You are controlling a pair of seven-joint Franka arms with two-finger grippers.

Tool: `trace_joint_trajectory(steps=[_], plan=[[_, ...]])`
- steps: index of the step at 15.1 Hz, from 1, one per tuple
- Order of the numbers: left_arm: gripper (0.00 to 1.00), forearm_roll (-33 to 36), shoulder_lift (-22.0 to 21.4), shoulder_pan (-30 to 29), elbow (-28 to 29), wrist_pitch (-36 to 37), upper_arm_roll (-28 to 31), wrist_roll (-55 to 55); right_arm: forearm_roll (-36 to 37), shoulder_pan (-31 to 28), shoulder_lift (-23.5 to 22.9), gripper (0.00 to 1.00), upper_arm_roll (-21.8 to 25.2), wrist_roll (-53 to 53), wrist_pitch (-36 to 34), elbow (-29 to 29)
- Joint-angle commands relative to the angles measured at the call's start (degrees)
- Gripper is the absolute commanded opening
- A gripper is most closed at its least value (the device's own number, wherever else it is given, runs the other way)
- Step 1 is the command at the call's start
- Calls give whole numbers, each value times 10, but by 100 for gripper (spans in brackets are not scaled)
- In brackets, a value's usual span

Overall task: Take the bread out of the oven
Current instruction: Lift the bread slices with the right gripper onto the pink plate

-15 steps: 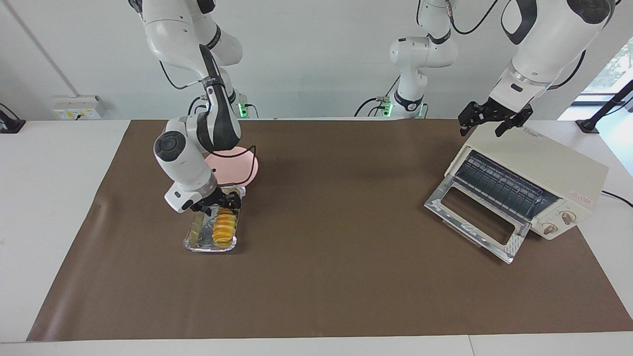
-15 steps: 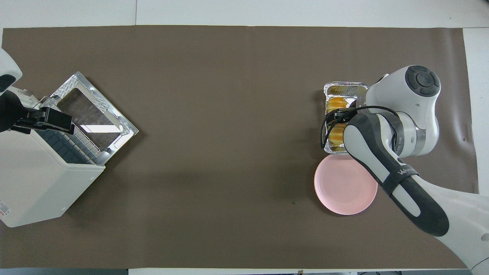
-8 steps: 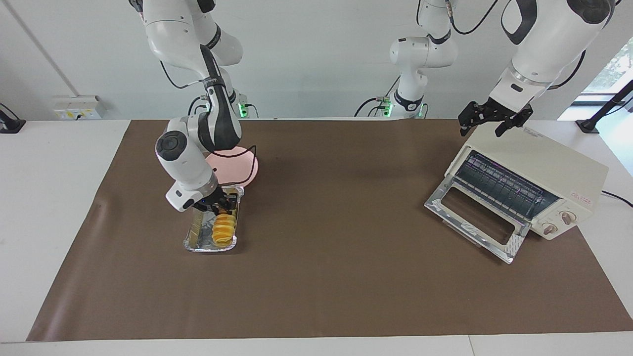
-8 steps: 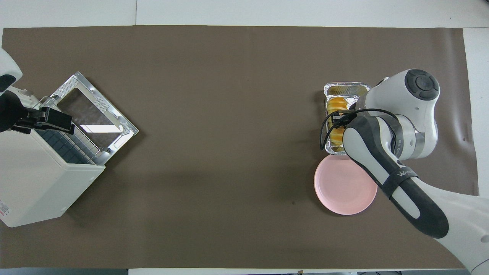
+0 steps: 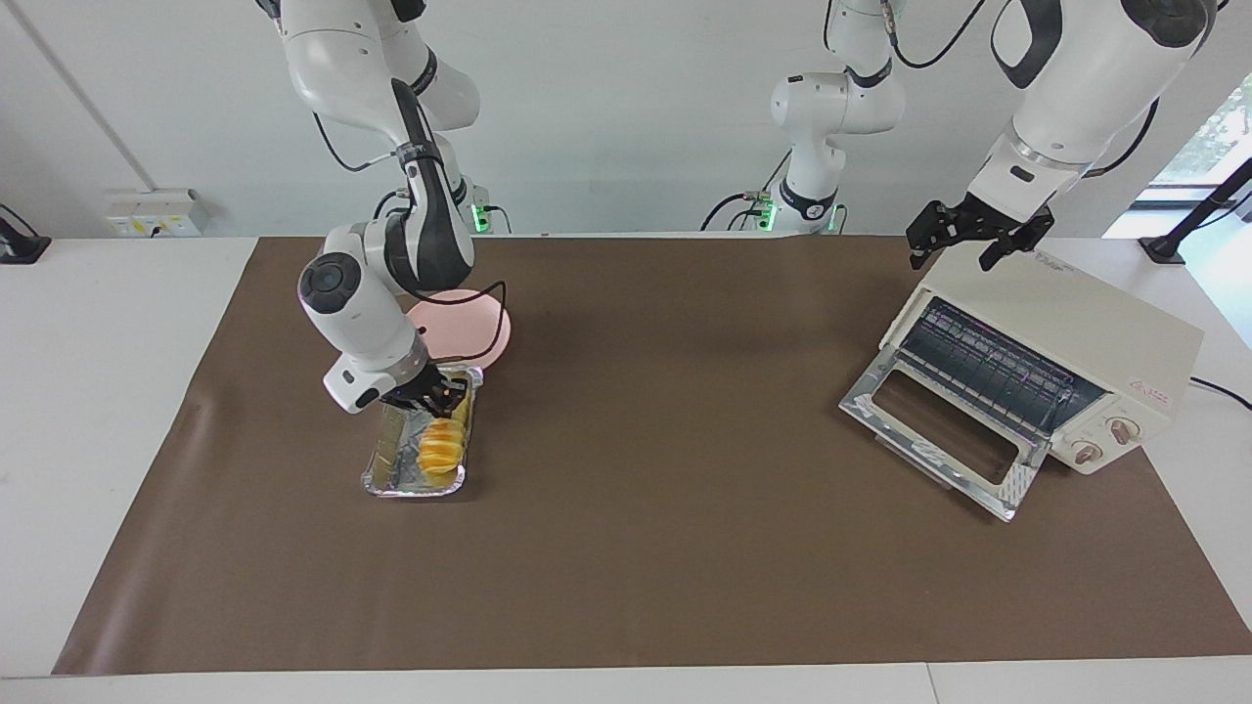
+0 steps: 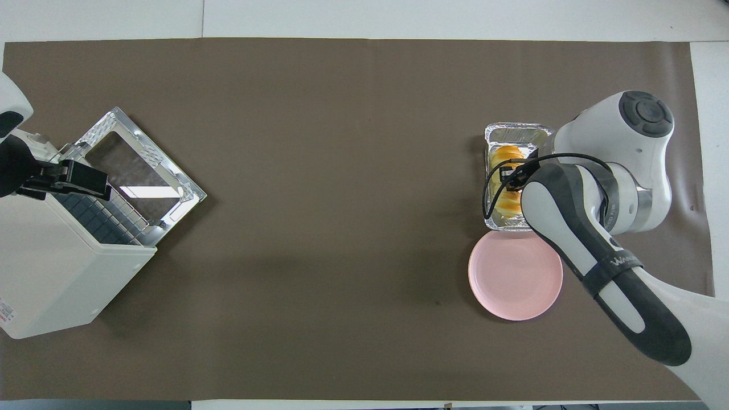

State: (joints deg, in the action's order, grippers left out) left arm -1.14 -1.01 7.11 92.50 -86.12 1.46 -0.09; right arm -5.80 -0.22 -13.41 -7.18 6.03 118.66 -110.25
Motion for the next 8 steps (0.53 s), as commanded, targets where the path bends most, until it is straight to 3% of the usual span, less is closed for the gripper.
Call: trace_joint_trajectory(steps=[1, 4, 8], plan=[[100, -8, -10, -3, 8, -7, 0, -4, -8, -13, 63, 0, -1, 6, -65, 0], [100, -8, -11, -3, 8, -7, 0, -4, -9, -24, 127, 0, -1, 8, -159, -23], [100, -8, -11, -3, 8, -7, 0, -4, -12, -22, 238, 0, -2, 8, -172, -155]])
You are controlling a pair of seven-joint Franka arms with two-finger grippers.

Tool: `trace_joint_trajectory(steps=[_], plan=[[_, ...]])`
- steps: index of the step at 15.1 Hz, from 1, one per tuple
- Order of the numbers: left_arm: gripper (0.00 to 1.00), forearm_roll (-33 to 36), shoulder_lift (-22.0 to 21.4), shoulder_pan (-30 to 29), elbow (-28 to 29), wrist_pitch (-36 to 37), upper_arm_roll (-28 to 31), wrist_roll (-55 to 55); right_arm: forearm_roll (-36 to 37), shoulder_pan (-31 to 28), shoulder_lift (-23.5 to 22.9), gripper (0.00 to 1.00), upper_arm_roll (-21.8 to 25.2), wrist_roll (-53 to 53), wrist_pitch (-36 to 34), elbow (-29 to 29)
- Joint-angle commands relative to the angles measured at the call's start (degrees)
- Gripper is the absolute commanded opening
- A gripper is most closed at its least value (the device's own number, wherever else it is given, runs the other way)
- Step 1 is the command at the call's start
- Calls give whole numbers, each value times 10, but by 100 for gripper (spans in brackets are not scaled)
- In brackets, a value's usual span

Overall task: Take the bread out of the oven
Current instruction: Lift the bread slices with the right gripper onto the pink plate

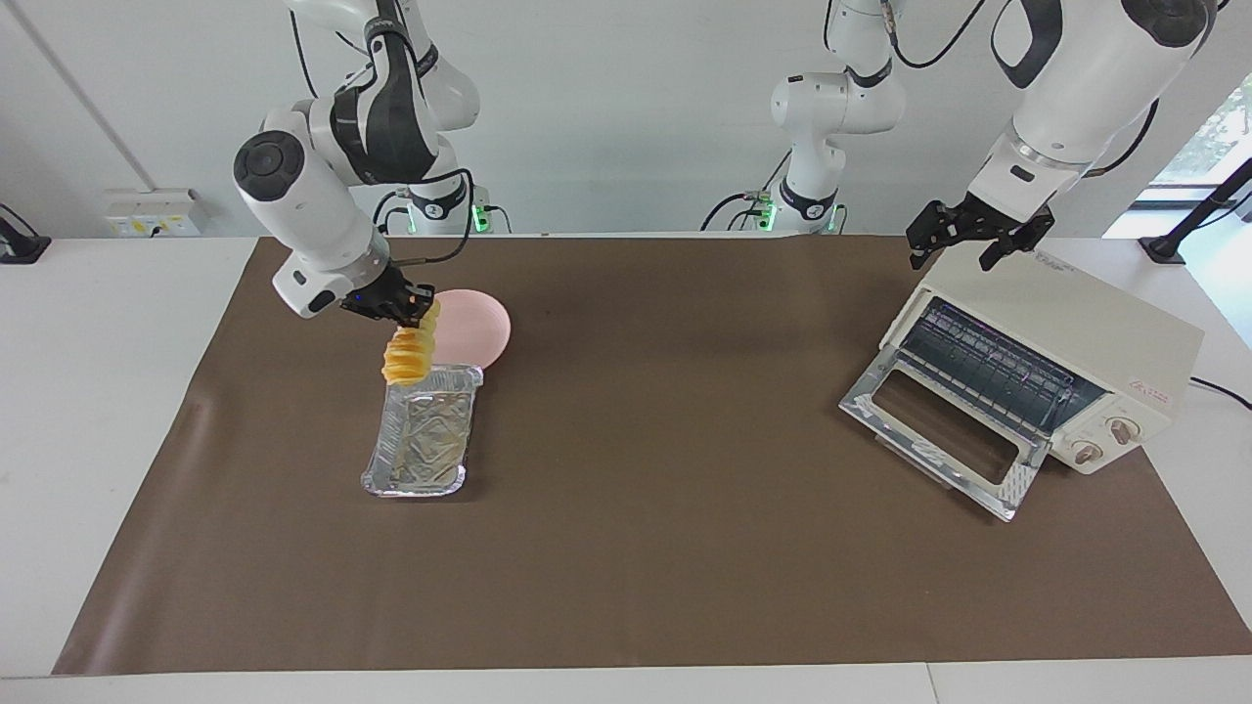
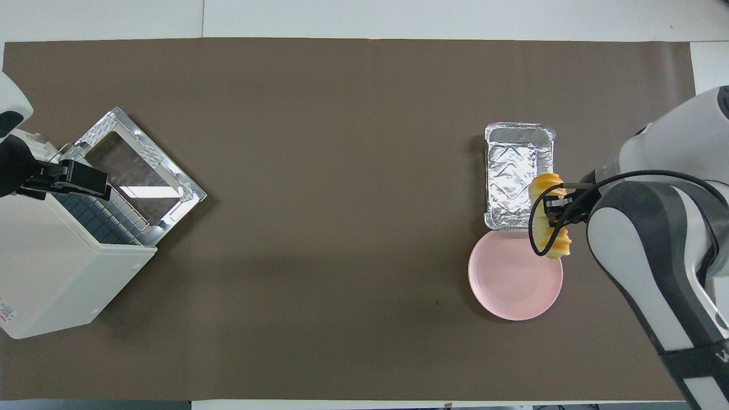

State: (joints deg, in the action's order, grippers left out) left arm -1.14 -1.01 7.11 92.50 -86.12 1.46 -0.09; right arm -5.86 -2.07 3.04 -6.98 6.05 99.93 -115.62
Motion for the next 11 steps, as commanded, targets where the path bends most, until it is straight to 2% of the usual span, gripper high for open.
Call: trace_joint_trajectory(steps=[1, 3, 7, 11], plan=[[100, -8, -11, -2, 8, -7, 0, -4, -27, -1, 105, 0, -4, 8, 22, -144], [100, -8, -11, -3, 8, -7, 0, -4, -45, 1, 143, 0, -5, 8, 37, -201], [100, -8, -11, -3, 8, -7, 0, -4, -46, 8, 172, 0, -6, 8, 46, -247], [100, -8, -11, -3, 8, -7, 0, -4, -55, 41, 173, 0, -5, 8, 143, -317]])
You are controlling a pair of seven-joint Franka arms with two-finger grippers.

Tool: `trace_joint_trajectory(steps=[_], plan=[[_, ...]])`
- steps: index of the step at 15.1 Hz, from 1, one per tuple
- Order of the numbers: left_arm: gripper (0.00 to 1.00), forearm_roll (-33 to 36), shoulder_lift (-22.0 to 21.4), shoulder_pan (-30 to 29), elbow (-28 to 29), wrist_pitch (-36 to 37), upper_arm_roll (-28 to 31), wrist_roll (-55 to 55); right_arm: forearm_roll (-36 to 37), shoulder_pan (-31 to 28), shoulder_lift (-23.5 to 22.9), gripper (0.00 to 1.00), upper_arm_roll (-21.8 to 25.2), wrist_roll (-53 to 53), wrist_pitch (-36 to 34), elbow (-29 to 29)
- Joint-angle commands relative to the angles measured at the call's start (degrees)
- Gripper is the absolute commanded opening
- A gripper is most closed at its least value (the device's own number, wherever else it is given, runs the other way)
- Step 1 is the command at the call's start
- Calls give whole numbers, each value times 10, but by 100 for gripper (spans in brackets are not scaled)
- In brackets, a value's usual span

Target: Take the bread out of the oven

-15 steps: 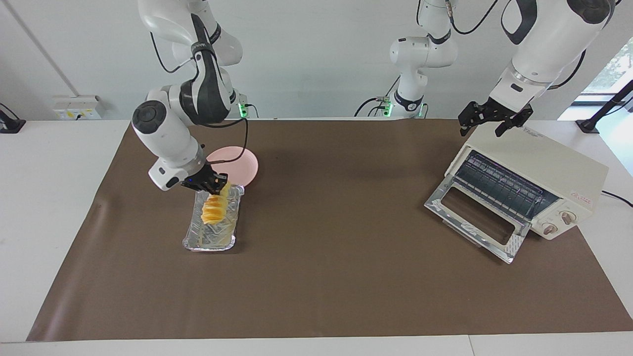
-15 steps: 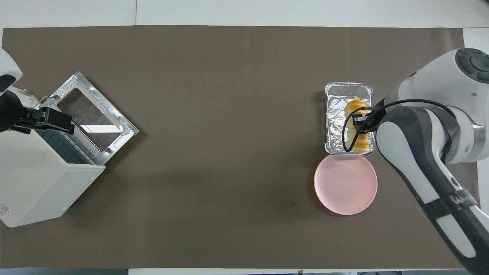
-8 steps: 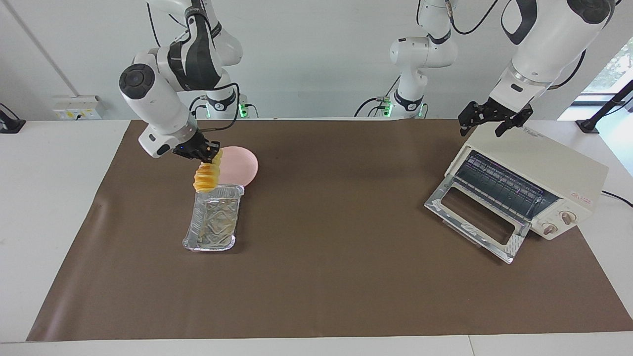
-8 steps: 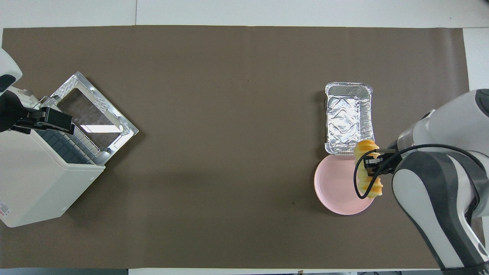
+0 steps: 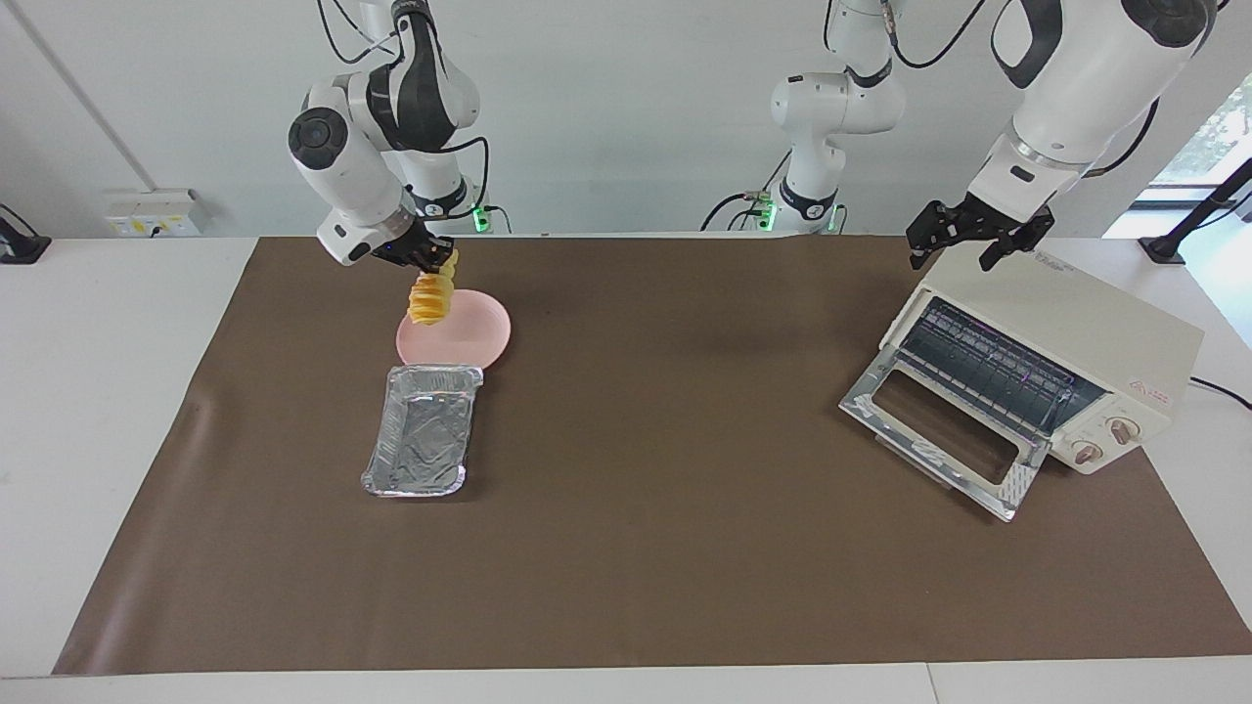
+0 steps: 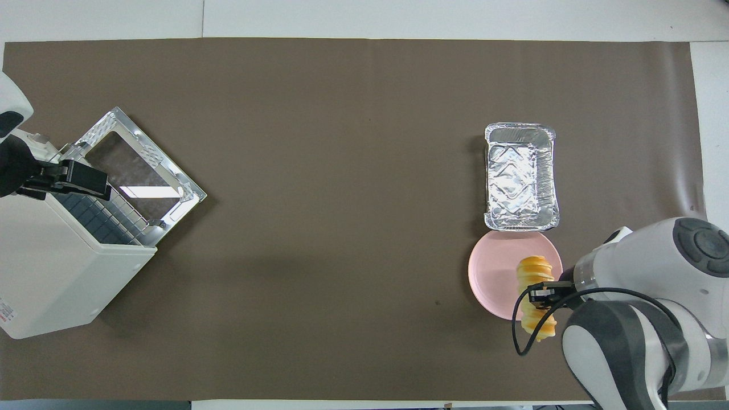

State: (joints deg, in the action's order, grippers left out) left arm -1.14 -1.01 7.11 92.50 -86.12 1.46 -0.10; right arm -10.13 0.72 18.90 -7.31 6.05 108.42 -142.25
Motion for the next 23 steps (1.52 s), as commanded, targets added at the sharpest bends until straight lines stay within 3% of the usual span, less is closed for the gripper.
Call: trace_joint_trajectory(steps=[1, 5, 10, 12, 13, 15, 20, 23], plan=[[100, -8, -11, -3, 8, -7, 0, -4, -12, 20, 6, 0, -2, 9, 98, -62], [100, -8, -10, -3, 8, -7, 0, -4, -18, 31, -43, 0, -2, 10, 174, -63], [100, -8, -11, -3, 8, -7, 0, -4, -18, 31, -69, 0, -2, 8, 207, -63], [100, -8, -11, -3, 8, -7, 0, -4, -18, 42, -69, 70, -2, 8, 203, -63], [100, -8, -11, -3, 8, -7, 0, -4, -18, 40, -70, 96, -2, 8, 201, -60], [100, -8, -11, -3, 8, -7, 0, -4, -18, 32, -69, 100, 0, 1, 191, -31], [100, -8, -11, -2, 8, -7, 0, -4, -1, -47, -81, 100, 1, -41, -10, 168], [100, -8, -10, -3, 8, -7, 0, -4, 55, -72, -78, 100, 1, -66, -51, 252]])
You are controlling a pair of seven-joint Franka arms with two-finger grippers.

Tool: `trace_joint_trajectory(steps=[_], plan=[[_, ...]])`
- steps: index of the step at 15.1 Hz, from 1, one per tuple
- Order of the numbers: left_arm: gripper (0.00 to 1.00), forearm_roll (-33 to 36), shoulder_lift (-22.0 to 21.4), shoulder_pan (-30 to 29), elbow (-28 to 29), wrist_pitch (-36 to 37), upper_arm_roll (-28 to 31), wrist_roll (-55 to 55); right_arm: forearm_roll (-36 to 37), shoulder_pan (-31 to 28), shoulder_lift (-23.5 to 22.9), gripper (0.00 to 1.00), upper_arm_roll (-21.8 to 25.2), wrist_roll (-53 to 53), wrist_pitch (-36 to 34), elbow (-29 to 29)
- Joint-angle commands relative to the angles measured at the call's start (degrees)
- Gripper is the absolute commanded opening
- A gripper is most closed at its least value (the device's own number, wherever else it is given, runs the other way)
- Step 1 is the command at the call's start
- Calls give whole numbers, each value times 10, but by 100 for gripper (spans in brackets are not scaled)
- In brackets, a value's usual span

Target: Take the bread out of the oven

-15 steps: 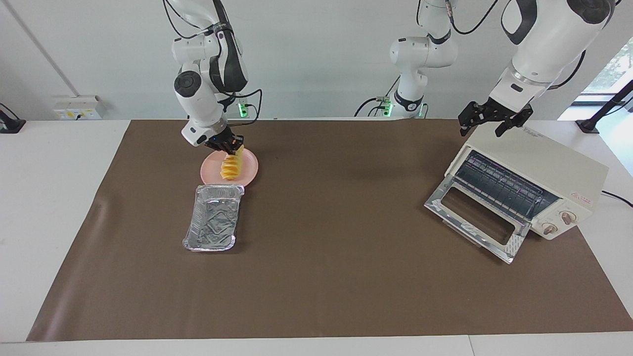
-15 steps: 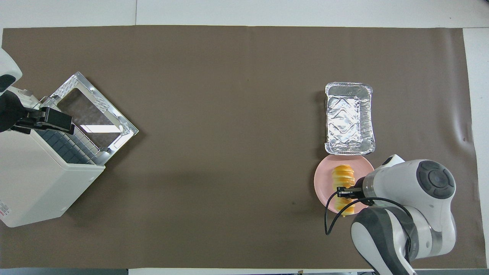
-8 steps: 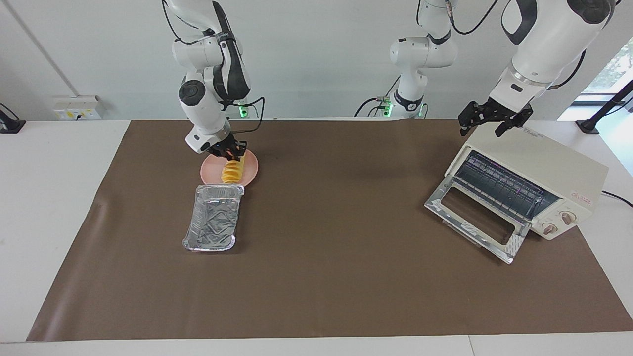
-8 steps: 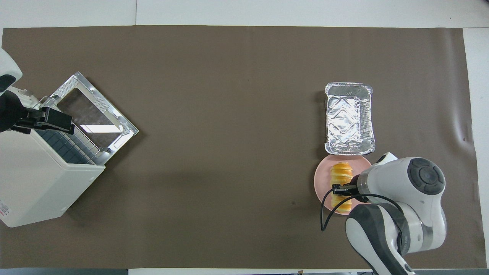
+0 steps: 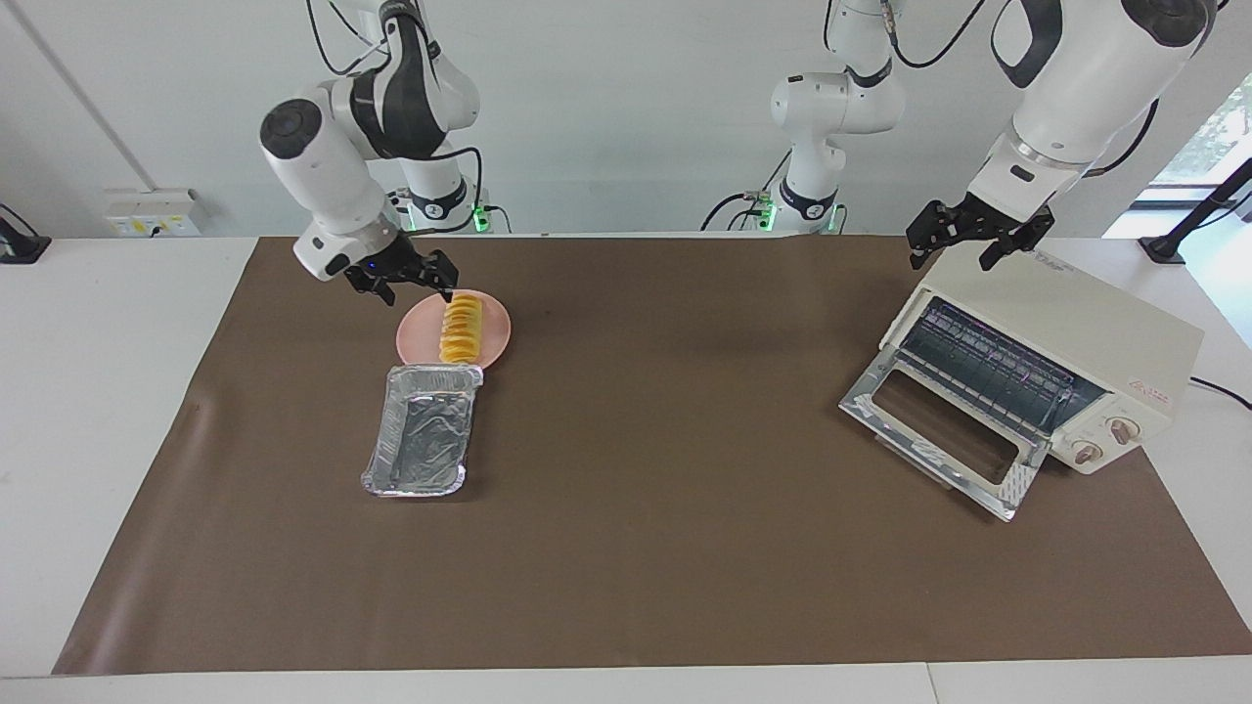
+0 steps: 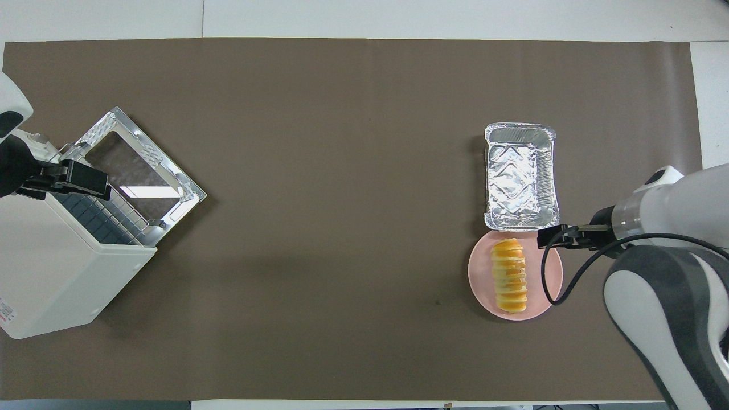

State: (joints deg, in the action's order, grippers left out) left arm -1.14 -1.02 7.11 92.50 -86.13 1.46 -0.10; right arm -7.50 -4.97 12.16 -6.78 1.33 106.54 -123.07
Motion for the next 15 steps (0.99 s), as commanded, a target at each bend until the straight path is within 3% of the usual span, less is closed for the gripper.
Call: trace_joint_trajectory(steps=[1, 5, 7, 15], plan=[[100, -8, -10, -3, 8, -7, 0, -4, 39, -18, -13, 100, -3, -22, -62, 98], [100, -8, -11, -3, 8, -7, 0, -4, 50, -46, -63, 100, -3, -25, -199, 270], [100, -8, -11, -3, 8, -7, 0, -4, 77, -50, -84, 100, -4, -33, -213, 313], [100, -8, -11, -3, 8, -7, 0, -4, 82, -49, -82, 100, -4, -33, -223, 306]])
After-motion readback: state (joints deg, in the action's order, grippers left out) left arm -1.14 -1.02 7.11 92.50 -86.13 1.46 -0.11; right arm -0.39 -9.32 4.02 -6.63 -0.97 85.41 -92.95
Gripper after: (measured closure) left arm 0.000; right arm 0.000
